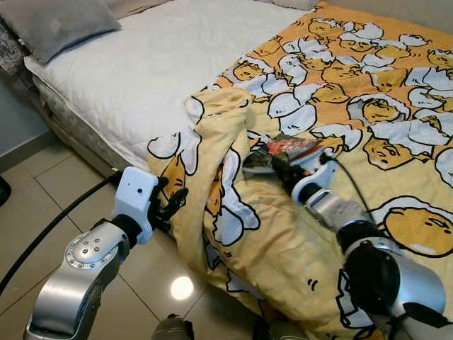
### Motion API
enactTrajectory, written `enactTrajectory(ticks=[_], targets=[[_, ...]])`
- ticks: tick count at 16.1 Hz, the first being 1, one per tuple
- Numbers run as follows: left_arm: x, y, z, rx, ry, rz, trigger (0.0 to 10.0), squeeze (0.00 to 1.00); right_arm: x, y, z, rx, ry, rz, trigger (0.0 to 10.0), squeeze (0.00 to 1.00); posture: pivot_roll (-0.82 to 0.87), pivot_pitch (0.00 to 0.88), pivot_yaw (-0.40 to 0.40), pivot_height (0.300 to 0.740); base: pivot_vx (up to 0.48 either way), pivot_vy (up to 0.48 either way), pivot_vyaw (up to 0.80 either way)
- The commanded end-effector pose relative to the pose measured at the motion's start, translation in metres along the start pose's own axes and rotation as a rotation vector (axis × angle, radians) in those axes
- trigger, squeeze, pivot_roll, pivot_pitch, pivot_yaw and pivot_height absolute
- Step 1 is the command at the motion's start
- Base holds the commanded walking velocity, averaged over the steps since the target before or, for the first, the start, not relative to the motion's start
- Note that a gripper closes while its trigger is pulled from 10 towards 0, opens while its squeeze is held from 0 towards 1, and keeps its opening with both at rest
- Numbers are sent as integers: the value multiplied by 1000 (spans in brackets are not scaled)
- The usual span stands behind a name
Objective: Clean up the room
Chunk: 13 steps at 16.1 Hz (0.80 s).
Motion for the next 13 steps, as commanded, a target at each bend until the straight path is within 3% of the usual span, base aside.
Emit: enactTrajectory(ticks=[1, 2, 3, 4, 13], targets=[[-3, 2, 1, 12, 5, 15, 10000, 0, 3, 3, -2, 15, -6, -12, 10000, 0, 75, 115, -15, 740, 0, 0, 0], [-4, 2, 1, 13, 6, 15, 10000, 0, 4, 3, -6, 26, -8, -23, 4118, 0, 78, 115, -13, 740, 0, 0, 0], [-4, 2, 1, 14, 7, 15, 10000, 0, 5, 4, -8, 30, -8, -29, 4118, 0, 79, 115, -14, 740, 0, 0, 0], [-4, 2, 1, 16, 8, 15, 10000, 0, 7, 3, -10, 38, -18, -49, 0, 0, 79, 115, -13, 740, 0, 0, 0], [-2, 1, 1, 21, 6, 7, 10000, 0, 4, -5, -8, 106, -71, -83, 0, 0, 77, 106, -11, 740, 0, 0, 0]])
Point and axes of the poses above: a point about 5 cm out from each wrist's last joint towards the gripper, its own x axis pointing out of the wrist towards the gripper, its own z axis along the axis of the wrist's last joint, y = z × x, the point moved 1 cm from there along x, pointing out of the wrist towards the gripper, and after that the axes turned 14 degrees about x, right-handed, at the moved point
